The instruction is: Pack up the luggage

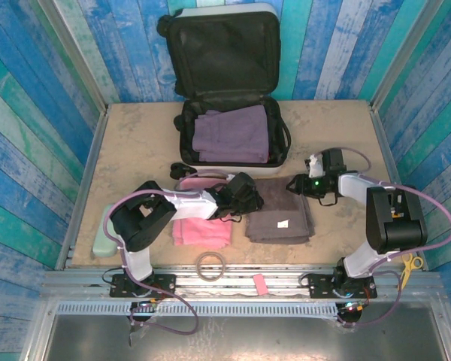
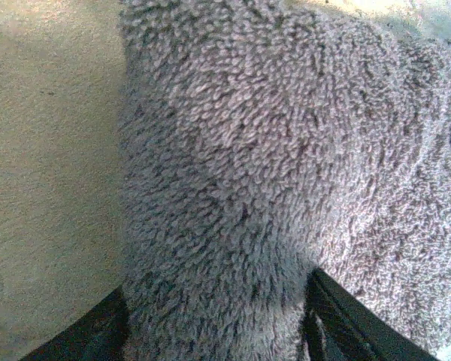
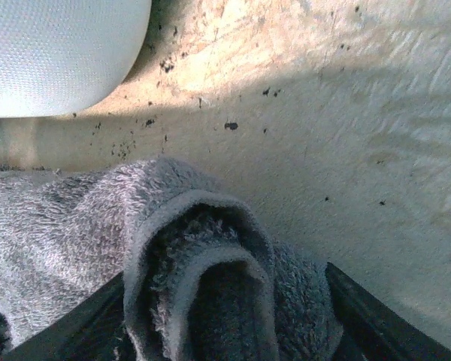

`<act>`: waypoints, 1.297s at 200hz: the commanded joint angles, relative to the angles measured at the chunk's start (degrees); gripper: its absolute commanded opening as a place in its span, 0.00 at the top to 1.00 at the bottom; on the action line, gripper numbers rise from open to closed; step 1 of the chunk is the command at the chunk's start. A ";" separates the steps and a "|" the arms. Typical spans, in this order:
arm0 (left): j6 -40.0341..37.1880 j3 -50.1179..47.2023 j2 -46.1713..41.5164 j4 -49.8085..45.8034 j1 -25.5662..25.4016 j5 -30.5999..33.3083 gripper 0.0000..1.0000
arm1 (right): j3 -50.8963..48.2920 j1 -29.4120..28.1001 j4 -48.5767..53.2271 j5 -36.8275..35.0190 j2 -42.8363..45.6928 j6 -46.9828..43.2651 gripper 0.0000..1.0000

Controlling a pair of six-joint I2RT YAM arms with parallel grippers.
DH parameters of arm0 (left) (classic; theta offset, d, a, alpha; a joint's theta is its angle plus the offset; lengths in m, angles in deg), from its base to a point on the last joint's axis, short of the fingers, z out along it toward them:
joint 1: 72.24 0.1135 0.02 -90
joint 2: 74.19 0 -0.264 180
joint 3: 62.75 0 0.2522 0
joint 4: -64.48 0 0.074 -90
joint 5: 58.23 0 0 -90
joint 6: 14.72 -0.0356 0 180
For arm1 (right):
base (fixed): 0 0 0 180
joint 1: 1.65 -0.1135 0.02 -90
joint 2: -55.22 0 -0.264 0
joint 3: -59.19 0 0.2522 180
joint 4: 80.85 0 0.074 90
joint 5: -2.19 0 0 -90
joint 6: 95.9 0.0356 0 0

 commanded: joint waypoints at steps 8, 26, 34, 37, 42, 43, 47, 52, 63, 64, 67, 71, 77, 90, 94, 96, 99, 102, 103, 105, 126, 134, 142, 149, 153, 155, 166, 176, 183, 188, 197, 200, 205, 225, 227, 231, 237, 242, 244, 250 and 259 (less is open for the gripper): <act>1.05 -0.82 3.57 2.34 -0.17 -0.44 0.53 | -1.39 -2.01 3.31 -0.53 -0.62 1.08 0.51; 0.97 -1.53 4.01 5.31 -0.17 -1.56 0.65 | -1.39 -2.79 3.09 -0.41 -0.37 1.75 0.65; 0.14 -2.00 3.91 7.83 -0.17 -2.66 0.71 | -1.57 -3.24 2.64 -0.11 -0.10 1.98 0.72; -0.30 -2.06 3.79 8.66 -0.17 -3.21 0.72 | -1.56 -3.47 2.44 -0.08 0.12 2.12 0.75; -1.25 -2.14 3.89 9.84 -0.12 -4.08 0.73 | -1.63 -3.74 2.00 0.24 0.54 2.29 0.80; -1.48 -2.14 3.82 10.00 -0.15 -4.28 0.74 | -1.71 -3.80 1.89 0.37 0.68 2.30 0.81; -2.20 -2.00 3.67 10.50 -0.25 -4.87 0.75 | -1.84 -4.14 1.46 0.63 1.13 2.31 0.84; -3.11 -1.83 3.45 10.70 -0.41 -5.05 0.79 | -2.00 -4.52 0.97 0.90 2.02 2.31 0.87; -4.96 -1.87 2.32 11.22 -0.81 -4.74 0.87 | -1.96 -5.83 0.68 0.88 4.13 1.31 0.95; -5.19 -1.88 2.11 11.31 -0.84 -4.74 0.88 | -1.96 -5.94 0.61 0.86 4.32 1.15 0.95; -5.90 -2.03 1.67 11.57 -0.94 -4.65 0.89 | -1.88 -6.27 0.57 0.80 5.03 0.74 0.97; -6.75 -2.12 0.93 11.75 -1.09 -4.49 0.91 | -1.96 -6.74 0.50 0.61 6.09 0.23 0.99; -8.01 -2.34 -0.31 11.90 -1.37 -4.05 0.93 | -2.20 -7.25 0.33 0.22 7.90 -0.18 0.99; -11.31 -2.54 -3.38 11.62 -1.58 -2.46 0.97 | -3.40 -7.72 -1.15 0.65 12.67 -0.78 1.00; -12.48 -2.39 -4.44 11.24 -1.58 -2.05 0.98 | -3.80 -7.73 -1.63 0.75 14.21 -0.77 1.00; -13.04 -2.30 -4.93 11.00 -2.46 -1.84 0.98 | -4.04 -7.80 -1.89 0.65 15.04 -0.77 1.00; -14.03 -1.99 -5.67 10.52 -3.31 -1.50 0.98 | -4.38 -7.82 -2.21 0.55 16.19 -0.77 1.00; -14.98 -1.69 -6.37 9.99 -3.67 -1.10 0.99 | -4.62 -7.86 -2.60 0.51 17.39 -0.77 1.00; -15.29 -1.57 -6.58 9.72 -3.73 -0.94 0.99 | -4.70 -7.88 -2.74 0.50 17.81 -0.81 1.00; -15.90 -1.30 -7.14 9.26 -3.87 -0.66 0.99 | -4.86 -7.90 -3.00 0.61 18.56 -0.91 1.00; -21.90 2.83 -10.16 4.01 -4.61 0.54 1.00 | -5.41 -8.32 -5.18 1.14 25.15 -1.81 1.00; -23.64 4.59 -11.05 2.10 -4.66 0.93 1.00 | -5.47 -8.43 -6.79 0.82 26.87 -2.20 1.00; -25.44 6.48 -11.51 0.42 -4.63 1.32 1.00 | -5.34 -8.52 -8.25 -0.17 28.05 -2.36 1.00; -27.49 8.44 -11.79 -1.22 -4.61 1.55 1.00 | -4.86 -8.52 -9.69 -1.19 28.32 -2.35 1.00; -28.69 9.60 -11.99 -2.19 -4.65 1.89 1.00 | -4.33 -8.52 -10.16 -1.69 28.07 -2.47 1.00; -29.23 10.19 -12.03 -2.79 -4.61 2.09 1.00 | -4.00 -8.52 -10.28 -1.92 27.91 -2.56 1.00; -32.13 13.61 -12.16 -5.64 -4.57 4.06 1.00 | -1.04 -8.52 -10.19 -2.52 26.07 -3.28 1.00; -35.08 16.90 -12.04 -8.69 -4.45 6.36 1.00 | 2.37 -8.52 -9.73 -2.47 23.37 -3.87 1.00; -37.05 19.09 -11.69 -10.36 -4.27 8.04 1.00 | 4.82 -8.45 -9.49 -2.58 21.29 -4.17 1.00; -38.09 20.47 -11.48 -11.26 -3.85 9.03 1.00 | 6.57 -8.43 -9.47 -2.66 19.65 -4.24 1.00; -39.50 22.73 -10.97 -13.02 -2.51 9.22 1.00 | 9.97 -8.43 -9.63 -2.77 16.47 -4.12 1.00; -39.66 23.32 -10.77 -13.52 -2.39 9.12 1.00 | 11.12 -8.43 -9.69 -2.78 15.41 -4.11 1.00; -39.77 24.19 -10.50 -14.05 -0.16 8.52 1.00 | 13.06 -8.43 -9.88 -2.62 13.60 -3.99 1.00; -39.55 25.39 -9.34 -14.92 5.27 6.43 1.00 | 21.33 -8.35 -9.88 -2.49 6.17 -3.58 1.00; -39.46 25.48 -9.24 -15.14 5.67 6.39 1.00 | 21.99 -8.35 -9.79 -2.45 5.41 -3.56 1.00; -39.47 25.78 -8.86 -15.58 6.79 5.96 1.00 | 24.03 -8.35 -9.62 -2.09 3.91 -3.62 1.00; -39.66 25.91 -8.35 -15.76 8.31 5.09 1.00 | 26.54 -8.35 -9.48 -1.62 1.64 -3.82 1.00; -39.85 25.93 -8.00 -15.49 9.39 4.74 1.00 | 28.79 -8.35 -9.40 -1.30 -0.22 -3.85 1.00; -39.97 25.97 -7.98 -15.37 9.86 4.58 1.00 | 29.46 -8.35 -9.32 -1.10 -1.05 -3.85 1.00; -40.32 25.96 -7.55 -14.64 11.09 4.34 1.00 | 32.33 -8.35 -9.07 -0.44 -3.43 -3.85 1.00; -40.52 26.60 -6.49 -13.98 13.11 3.10 1.00 | 36.57 -8.35 -8.21 0.54 -7.06 -3.64 1.00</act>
